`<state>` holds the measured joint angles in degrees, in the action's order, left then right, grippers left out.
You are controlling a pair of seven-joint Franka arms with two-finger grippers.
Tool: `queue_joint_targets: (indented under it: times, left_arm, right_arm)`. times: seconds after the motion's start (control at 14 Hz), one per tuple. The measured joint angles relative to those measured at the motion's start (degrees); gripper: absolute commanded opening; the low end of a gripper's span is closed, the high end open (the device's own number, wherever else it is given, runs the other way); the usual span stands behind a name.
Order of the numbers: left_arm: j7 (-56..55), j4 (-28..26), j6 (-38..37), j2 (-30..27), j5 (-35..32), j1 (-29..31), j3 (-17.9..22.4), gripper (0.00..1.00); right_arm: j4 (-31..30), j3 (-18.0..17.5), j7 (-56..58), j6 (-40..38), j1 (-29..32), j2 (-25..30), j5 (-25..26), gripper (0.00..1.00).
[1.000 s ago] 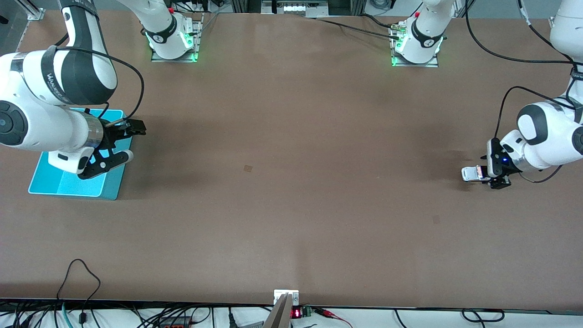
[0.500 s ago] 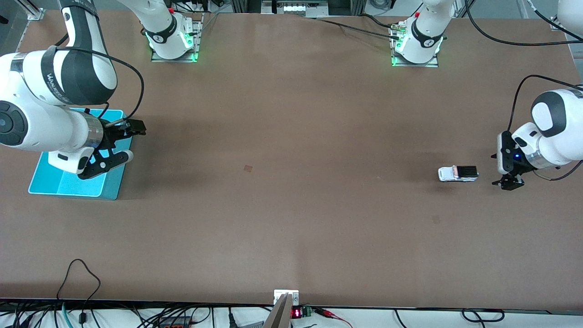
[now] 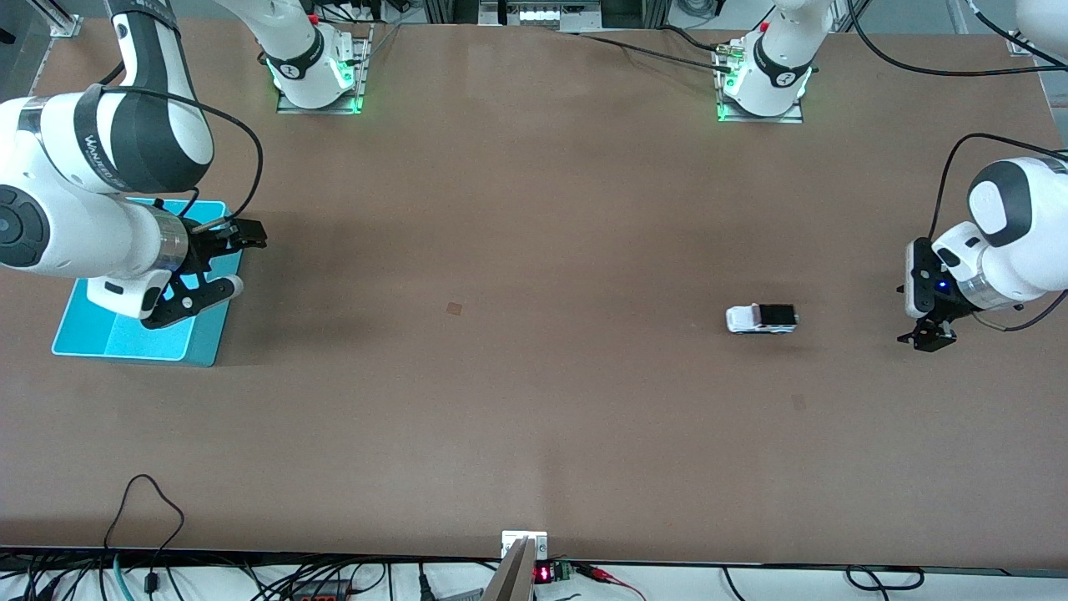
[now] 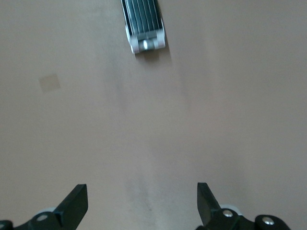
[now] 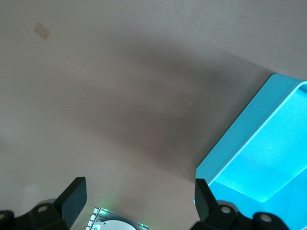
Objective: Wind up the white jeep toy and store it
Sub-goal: 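Raise the left gripper away as the jeep rolls toward the bin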
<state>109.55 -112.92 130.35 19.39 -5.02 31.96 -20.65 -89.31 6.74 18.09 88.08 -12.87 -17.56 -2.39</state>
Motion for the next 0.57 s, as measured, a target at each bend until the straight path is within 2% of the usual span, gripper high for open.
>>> queue_joint_targets:
  times: [0.36, 0.57]
  left_arm:
    - [-0.3, 0.0, 0.0, -0.7, 0.6, -1.2, -2.7, 1.0]
    - [-0.4, 0.0, 0.0, -0.8, 5.0, -3.3, -2.9, 1.0]
  right_arm:
    - [0.0, 0.0, 0.0, 0.0, 0.0, 0.0, 0.0, 1.0]
    - [0.0, 0.0, 0.0, 0.0, 0.0, 0.0, 0.0, 1.0]
